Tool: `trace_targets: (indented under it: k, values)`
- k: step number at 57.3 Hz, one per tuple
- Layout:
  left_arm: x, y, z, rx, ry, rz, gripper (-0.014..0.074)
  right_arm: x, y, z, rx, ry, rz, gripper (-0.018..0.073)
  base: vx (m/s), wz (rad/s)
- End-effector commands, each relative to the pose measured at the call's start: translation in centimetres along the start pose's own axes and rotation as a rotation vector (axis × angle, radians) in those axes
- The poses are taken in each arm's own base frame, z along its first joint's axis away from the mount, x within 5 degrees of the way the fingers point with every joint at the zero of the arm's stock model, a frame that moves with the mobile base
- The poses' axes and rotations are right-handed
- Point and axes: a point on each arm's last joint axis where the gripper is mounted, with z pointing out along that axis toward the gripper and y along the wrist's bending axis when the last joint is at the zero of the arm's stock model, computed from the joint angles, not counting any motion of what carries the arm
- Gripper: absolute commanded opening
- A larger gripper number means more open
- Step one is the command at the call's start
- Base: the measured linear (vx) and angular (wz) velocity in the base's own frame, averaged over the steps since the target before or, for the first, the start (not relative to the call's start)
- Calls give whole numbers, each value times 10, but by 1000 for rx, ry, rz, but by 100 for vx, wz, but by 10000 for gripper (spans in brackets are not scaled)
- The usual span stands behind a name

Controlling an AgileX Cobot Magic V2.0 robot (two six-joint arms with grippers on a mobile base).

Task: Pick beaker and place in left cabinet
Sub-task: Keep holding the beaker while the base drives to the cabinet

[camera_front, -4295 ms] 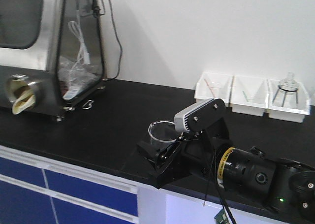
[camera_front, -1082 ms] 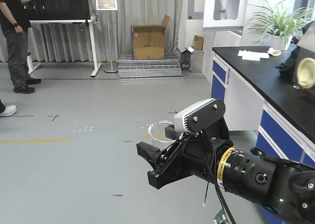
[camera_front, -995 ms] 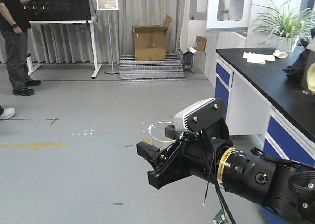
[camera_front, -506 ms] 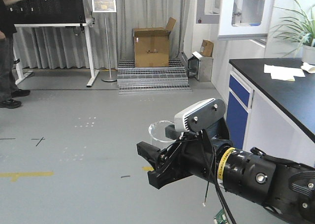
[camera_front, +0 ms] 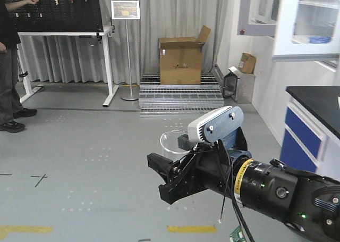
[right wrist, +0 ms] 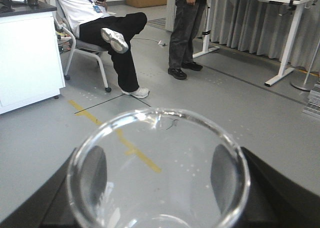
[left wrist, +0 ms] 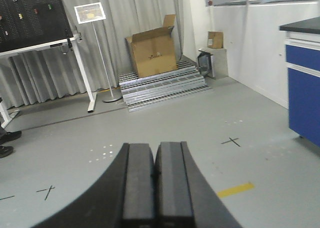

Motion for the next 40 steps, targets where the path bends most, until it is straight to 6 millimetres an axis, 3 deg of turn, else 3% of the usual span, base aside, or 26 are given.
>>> trace_targets:
  k: [1, 40]
  values:
    - [-18, 2, -3, -12, -127, -7, -6, -27, 4, -11, -34, -115, -3, 155, 70, 16]
    - [-18, 2, -3, -12, -127, -7, -6, -25, 4, -10, -29, -107, -2, 155, 70, 3]
